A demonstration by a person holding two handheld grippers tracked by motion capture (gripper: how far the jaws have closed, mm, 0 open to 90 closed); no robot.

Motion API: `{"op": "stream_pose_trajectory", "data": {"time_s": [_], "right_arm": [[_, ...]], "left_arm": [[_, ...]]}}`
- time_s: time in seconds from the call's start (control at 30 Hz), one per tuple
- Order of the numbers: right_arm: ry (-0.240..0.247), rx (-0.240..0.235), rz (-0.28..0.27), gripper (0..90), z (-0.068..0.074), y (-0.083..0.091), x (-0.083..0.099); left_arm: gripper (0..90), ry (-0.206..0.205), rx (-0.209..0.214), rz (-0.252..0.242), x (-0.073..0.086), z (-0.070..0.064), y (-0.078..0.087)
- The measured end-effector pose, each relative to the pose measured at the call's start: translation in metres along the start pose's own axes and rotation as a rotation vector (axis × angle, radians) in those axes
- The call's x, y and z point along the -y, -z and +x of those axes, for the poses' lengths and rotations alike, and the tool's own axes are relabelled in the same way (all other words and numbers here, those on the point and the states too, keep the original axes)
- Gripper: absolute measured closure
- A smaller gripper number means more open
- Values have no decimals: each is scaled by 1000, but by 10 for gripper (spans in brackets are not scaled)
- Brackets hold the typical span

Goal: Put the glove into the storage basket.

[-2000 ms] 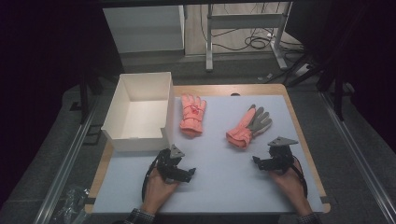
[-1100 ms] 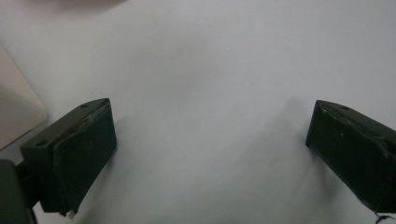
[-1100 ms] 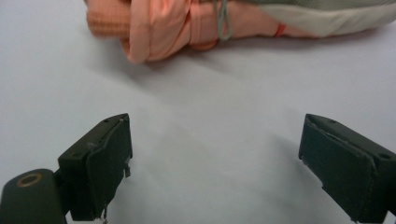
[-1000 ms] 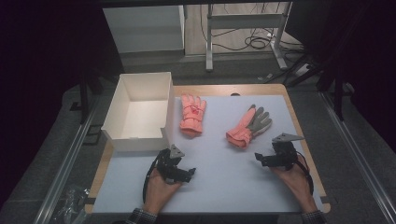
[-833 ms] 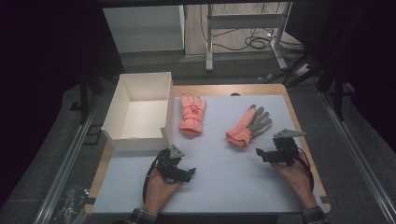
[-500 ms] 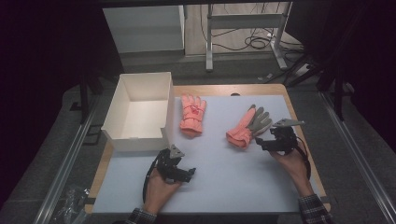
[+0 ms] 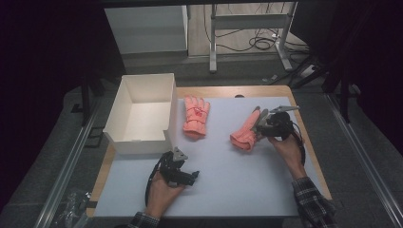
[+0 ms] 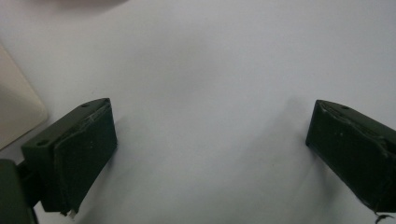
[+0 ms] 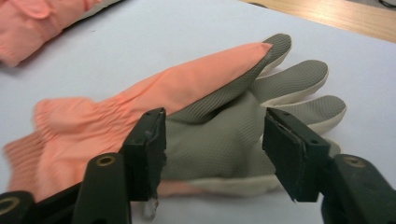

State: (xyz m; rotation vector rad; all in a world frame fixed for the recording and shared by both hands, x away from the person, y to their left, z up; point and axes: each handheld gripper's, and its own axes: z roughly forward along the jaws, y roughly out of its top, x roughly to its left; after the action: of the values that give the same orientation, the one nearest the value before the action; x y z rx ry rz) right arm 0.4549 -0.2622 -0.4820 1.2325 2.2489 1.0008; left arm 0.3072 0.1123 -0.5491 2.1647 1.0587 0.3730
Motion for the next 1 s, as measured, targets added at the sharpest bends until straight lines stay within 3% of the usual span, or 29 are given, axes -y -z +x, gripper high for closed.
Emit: {"op": "stream_pose_trajectory", "data": {"time_s": [0.13, 0.23, 0.3, 0.5, 0.53, 0.73, 0.8, 1.0], "right_arm": [[-28, -1, 21, 454, -5, -12, -3], [-21, 13, 47, 484, -5, -18, -2], [-38, 35, 69, 582, -4, -23, -1], [-35, 91, 87, 737, 2, -29, 1], [-41, 98, 95, 809, 4, -30, 0], [-48, 87, 76, 869, 5, -27, -1], [-69, 60, 55, 873, 3, -23, -1], [-59, 3, 29, 876, 2, -13, -4]], "left_arm": [[18, 0, 0, 0, 0, 0, 0], [18, 0, 0, 0, 0, 0, 0], [17, 0, 0, 0, 0, 0, 0], [18, -1, 0, 0, 0, 0, 0], [17, -1, 0, 0, 0, 0, 0], [18, 0, 0, 0, 0, 0, 0], [18, -3, 1, 0, 0, 0, 0], [18, 0, 0, 0, 0, 0, 0]]}}
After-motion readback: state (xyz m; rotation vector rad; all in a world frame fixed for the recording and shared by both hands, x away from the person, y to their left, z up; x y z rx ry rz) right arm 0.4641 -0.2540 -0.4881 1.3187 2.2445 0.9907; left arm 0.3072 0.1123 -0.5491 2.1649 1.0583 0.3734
